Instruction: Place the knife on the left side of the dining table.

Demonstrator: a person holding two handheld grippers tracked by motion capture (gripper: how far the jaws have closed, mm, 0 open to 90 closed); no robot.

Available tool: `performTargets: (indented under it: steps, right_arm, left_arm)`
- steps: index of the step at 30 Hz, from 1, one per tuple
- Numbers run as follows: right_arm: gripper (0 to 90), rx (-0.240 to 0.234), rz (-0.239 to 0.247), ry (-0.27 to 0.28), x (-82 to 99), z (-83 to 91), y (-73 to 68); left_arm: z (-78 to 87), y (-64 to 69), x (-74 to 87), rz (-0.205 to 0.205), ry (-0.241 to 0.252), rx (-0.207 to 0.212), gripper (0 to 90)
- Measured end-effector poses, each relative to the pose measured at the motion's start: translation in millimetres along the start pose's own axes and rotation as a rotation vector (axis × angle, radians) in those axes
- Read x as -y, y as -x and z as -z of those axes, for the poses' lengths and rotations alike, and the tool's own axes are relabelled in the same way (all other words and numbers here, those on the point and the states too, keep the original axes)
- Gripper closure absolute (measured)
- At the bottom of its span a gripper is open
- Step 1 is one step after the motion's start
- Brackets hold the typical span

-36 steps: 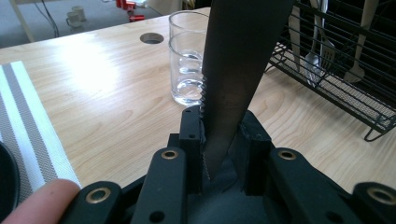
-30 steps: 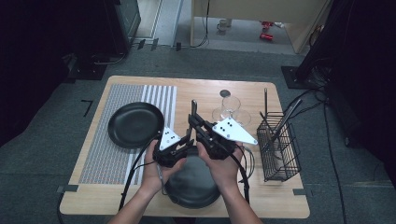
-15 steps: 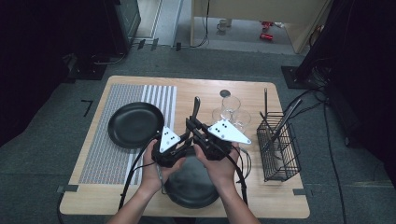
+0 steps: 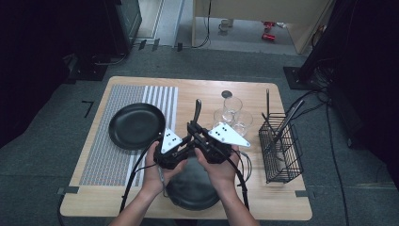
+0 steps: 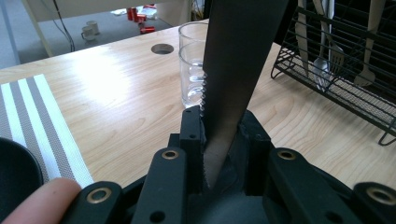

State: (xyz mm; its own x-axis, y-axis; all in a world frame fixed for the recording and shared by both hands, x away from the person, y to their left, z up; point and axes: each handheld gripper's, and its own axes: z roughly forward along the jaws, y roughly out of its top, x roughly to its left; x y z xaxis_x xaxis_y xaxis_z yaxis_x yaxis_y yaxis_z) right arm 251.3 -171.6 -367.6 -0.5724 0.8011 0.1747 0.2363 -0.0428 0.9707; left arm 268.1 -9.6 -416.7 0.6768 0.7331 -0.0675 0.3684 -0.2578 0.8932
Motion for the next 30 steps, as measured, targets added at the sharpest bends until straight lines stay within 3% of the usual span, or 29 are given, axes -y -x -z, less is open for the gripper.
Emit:
performTargets:
  steps: [7, 9, 14, 24, 30]
  right_arm:
    - [82.6, 0.000, -0.007, -0.043, 7.5, -4.6, 0.5]
    - [87.6, 0.009, -0.012, -0.033, 10.3, -5.4, 1.7]
    - [89.1, 0.005, -0.008, -0.049, 9.3, -5.4, 4.4]
    - [89.2, 0.036, 0.004, -0.022, 3.1, 2.2, 12.1]
    - [89.2, 0.051, 0.009, -0.022, 1.9, 7.6, 21.0]
  left_arm:
    - [2.9, 0.7, -3.8, 0.006, 0.026, 0.009, 76.5]
    - [3.0, -0.3, -4.2, 0.006, 0.019, 0.016, 76.3]
    - [2.6, -2.0, -2.7, 0.012, 0.019, 0.039, 75.6]
    - [6.8, -8.2, 9.1, -0.006, -0.014, 0.096, 57.0]
    - [18.7, -19.5, 15.1, -0.010, -0.004, 0.093, 53.6]
